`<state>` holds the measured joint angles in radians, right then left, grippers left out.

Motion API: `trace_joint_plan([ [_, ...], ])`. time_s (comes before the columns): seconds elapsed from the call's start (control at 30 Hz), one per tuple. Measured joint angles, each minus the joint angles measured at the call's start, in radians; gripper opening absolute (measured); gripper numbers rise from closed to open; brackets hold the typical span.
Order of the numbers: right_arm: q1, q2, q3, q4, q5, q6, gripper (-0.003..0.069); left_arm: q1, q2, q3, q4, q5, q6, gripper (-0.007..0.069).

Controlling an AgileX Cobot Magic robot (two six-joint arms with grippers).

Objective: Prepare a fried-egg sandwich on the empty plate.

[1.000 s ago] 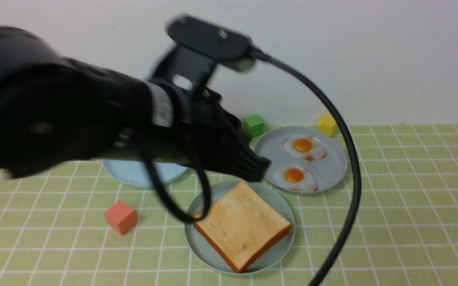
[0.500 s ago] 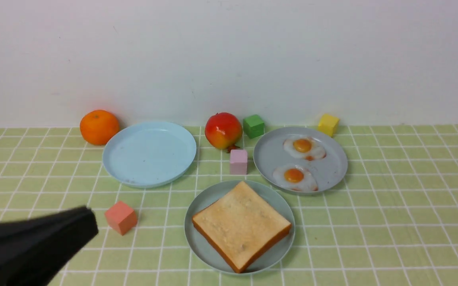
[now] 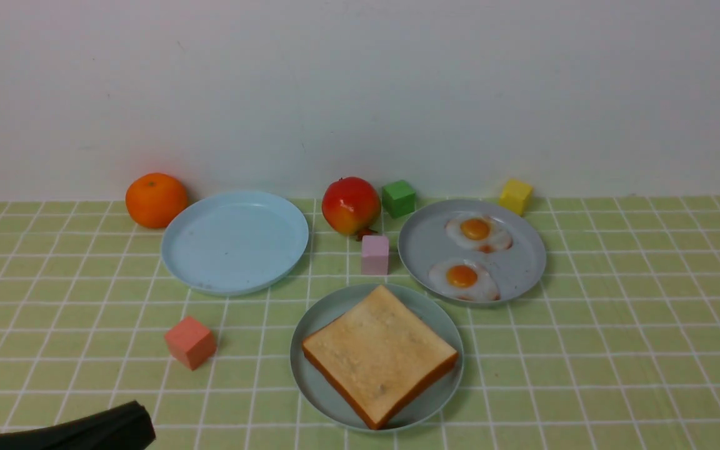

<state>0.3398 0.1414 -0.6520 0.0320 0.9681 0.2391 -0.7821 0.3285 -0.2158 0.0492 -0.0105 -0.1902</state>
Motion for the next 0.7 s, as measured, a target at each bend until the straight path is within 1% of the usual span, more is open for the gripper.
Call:
trace_joint_plan([
  [0.03, 0.0, 0.0, 0.015, -0.001, -0.016, 0.001, -0.0008, 0.0, 0.0, 0.0, 0.0, 0.002, 0.0, -0.0013],
  [0.07, 0.0, 0.0, 0.072, -0.004, -0.151, 0.01, -0.0006, 0.0, 0.0, 0.0, 0.0, 0.011, 0.0, -0.0013],
  [0.23, 0.0, 0.0, 0.273, -0.006, -0.479, 0.017, -0.0001, 0.0, 0.0, 0.0, 0.0, 0.011, 0.0, -0.0013],
  [0.27, 0.0, 0.0, 0.303, -0.006, -0.518, 0.017, -0.0001, 0.0, 0.0, 0.0, 0.0, 0.011, 0.0, -0.0013],
  [0.33, 0.0, 0.0, 0.34, -0.009, -0.557, 0.017, -0.0001, 0.0, 0.0, 0.0, 0.0, 0.011, 0.0, -0.0013],
  [0.37, 0.0, 0.0, 0.407, -0.009, -0.611, 0.017, 0.0, 0.0, 0.0, 0.0, 0.0, 0.011, 0.0, -0.0013],
  [0.4, 0.0, 0.0, 0.432, -0.01, -0.627, 0.017, 0.0001, 0.0, 0.0, 0.0, 0.0, 0.011, 0.0, -0.0013],
  [0.53, 0.0, 0.0, 0.522, -0.019, -0.646, 0.017, 0.0003, 0.0, 0.0, 0.0, 0.0, 0.011, 0.0, -0.0013],
  [0.63, -0.003, -0.003, 0.575, -0.065, -0.653, 0.017, 0.0003, 0.0, 0.0, 0.0, 0.0, 0.016, 0.0, -0.0013],
  [0.7, -0.059, -0.027, 0.611, -0.088, -0.669, 0.018, 0.0, 0.0, 0.0, 0.0, 0.0, 0.017, 0.0, -0.0013],
])
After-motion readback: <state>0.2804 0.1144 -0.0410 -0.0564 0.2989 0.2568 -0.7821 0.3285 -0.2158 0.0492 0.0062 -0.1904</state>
